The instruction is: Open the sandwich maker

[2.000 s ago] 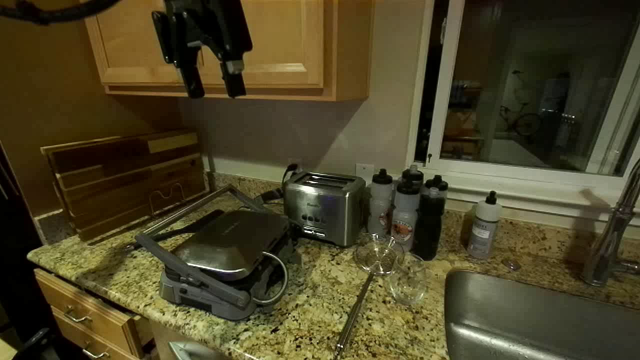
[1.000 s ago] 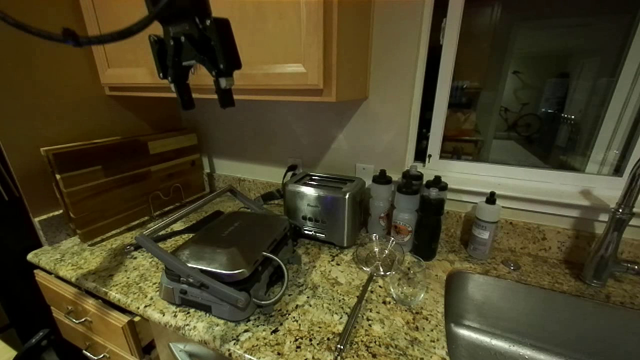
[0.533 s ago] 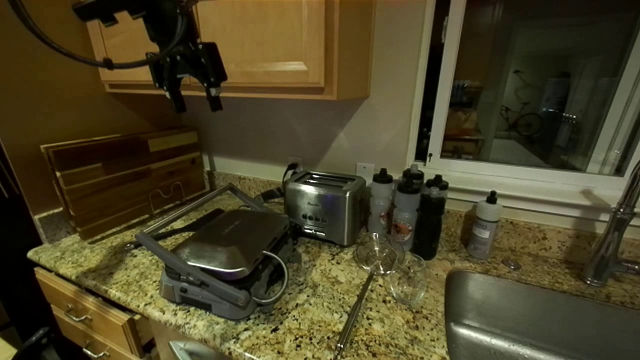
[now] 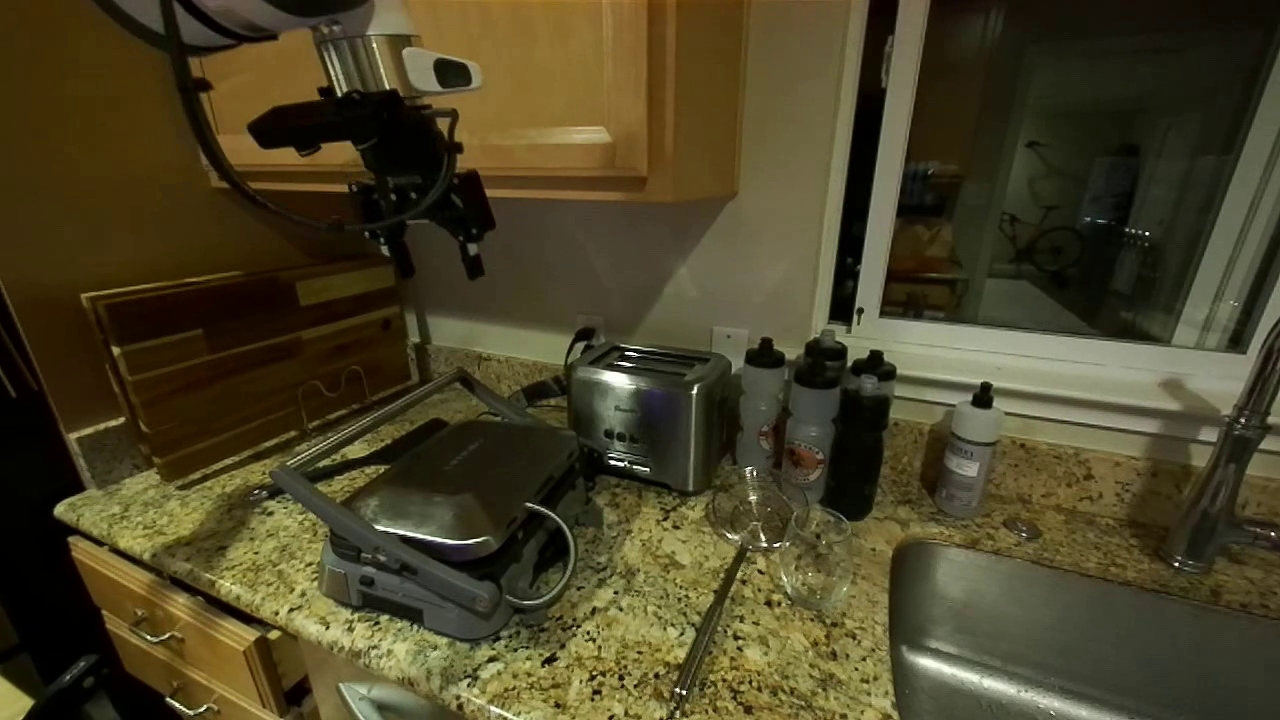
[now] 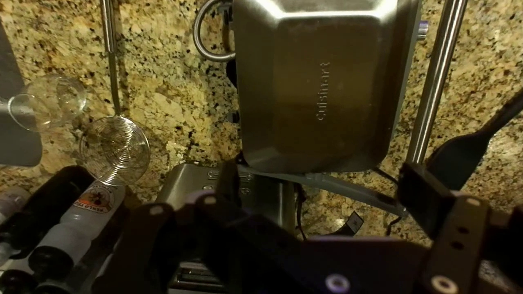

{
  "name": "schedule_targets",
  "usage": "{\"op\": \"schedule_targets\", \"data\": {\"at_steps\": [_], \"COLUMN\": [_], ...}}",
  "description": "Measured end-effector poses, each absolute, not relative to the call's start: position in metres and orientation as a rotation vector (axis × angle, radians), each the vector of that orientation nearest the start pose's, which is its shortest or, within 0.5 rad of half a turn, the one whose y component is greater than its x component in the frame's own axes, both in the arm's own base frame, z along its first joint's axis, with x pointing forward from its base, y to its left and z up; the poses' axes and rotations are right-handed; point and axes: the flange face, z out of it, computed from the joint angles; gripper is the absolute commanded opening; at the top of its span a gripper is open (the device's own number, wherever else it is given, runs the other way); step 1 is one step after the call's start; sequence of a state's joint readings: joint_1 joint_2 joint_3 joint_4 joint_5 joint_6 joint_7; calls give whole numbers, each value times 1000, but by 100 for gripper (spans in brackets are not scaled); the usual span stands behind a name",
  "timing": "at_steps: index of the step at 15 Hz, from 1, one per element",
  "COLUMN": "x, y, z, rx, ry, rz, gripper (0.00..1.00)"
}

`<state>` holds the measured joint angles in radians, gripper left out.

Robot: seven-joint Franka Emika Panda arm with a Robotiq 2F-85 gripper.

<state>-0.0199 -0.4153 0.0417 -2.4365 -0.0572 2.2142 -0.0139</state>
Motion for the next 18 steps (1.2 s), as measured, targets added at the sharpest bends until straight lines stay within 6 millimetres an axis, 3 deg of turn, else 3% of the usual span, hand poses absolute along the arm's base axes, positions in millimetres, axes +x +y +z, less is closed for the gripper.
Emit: {"op": "schedule_targets", "data": {"at_steps": [4, 11, 18], "x": [449, 451, 459], "y": [13, 19, 88], "z": [460, 459, 417], "rx": [-3192, -3189, -3167], "ry": [-228, -214, -191], "rz": [-257, -256, -195], "gripper": [100, 100, 100]}}
